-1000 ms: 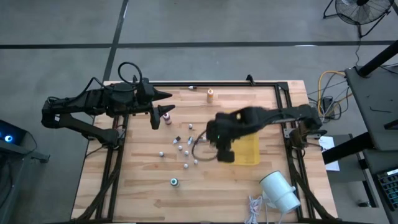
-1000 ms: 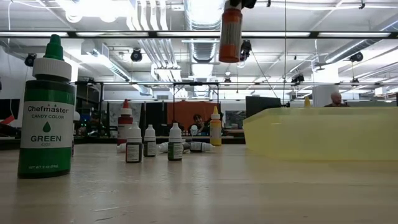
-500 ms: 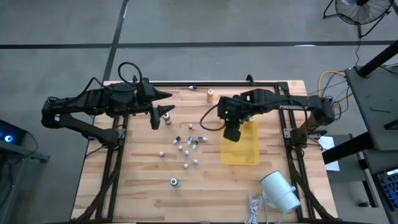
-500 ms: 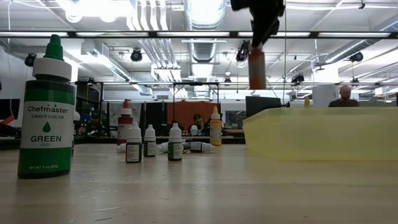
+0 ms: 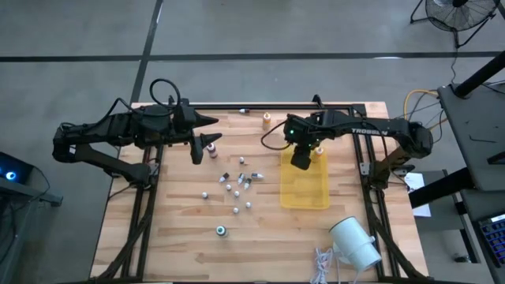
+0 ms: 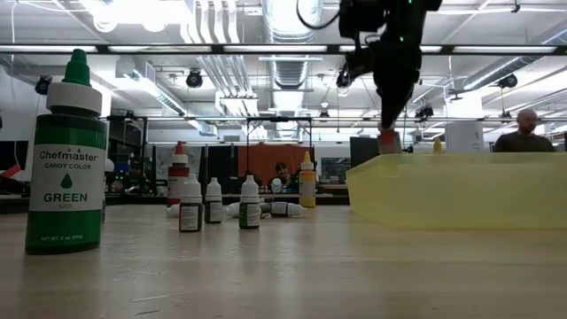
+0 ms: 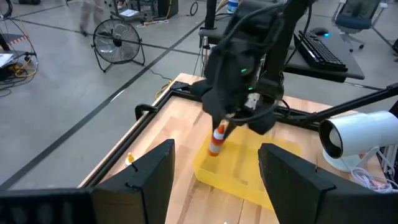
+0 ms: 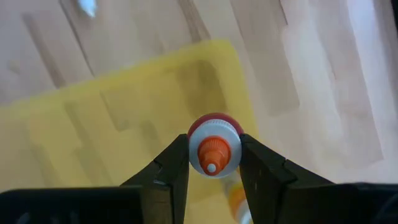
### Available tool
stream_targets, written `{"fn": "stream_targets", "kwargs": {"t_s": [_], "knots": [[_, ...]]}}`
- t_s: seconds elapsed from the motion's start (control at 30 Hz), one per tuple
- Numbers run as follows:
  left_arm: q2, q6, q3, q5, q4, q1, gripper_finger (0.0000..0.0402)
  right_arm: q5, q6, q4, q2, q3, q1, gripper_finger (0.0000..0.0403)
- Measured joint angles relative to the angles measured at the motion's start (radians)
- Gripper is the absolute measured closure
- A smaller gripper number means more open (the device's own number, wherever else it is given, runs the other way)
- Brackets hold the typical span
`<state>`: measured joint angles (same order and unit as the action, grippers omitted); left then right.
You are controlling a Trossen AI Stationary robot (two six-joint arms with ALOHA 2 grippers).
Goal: Pick & Place food coloring
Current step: Put the big orange food coloring bottle into the yellow bin
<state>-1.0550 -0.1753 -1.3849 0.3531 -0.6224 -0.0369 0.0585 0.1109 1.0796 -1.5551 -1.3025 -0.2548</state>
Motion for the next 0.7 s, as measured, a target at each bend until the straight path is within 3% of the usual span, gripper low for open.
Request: {"fn": "stream_targets", "kwargs": {"t_s": [0.27, 0.7], "knots": [[0.0, 0.0, 0.0, 0.0, 0.0, 0.0, 0.0197, -0.011, -0.05, -0.062, 0.0, 0.057, -0.057, 0.0296], [0.0, 0.0, 0.0, 0.0, -0.001, 0.0, 0.0197, -0.041, 0.02, -0.157, 0.054, 0.161, -0.064, 0.0296]]}}
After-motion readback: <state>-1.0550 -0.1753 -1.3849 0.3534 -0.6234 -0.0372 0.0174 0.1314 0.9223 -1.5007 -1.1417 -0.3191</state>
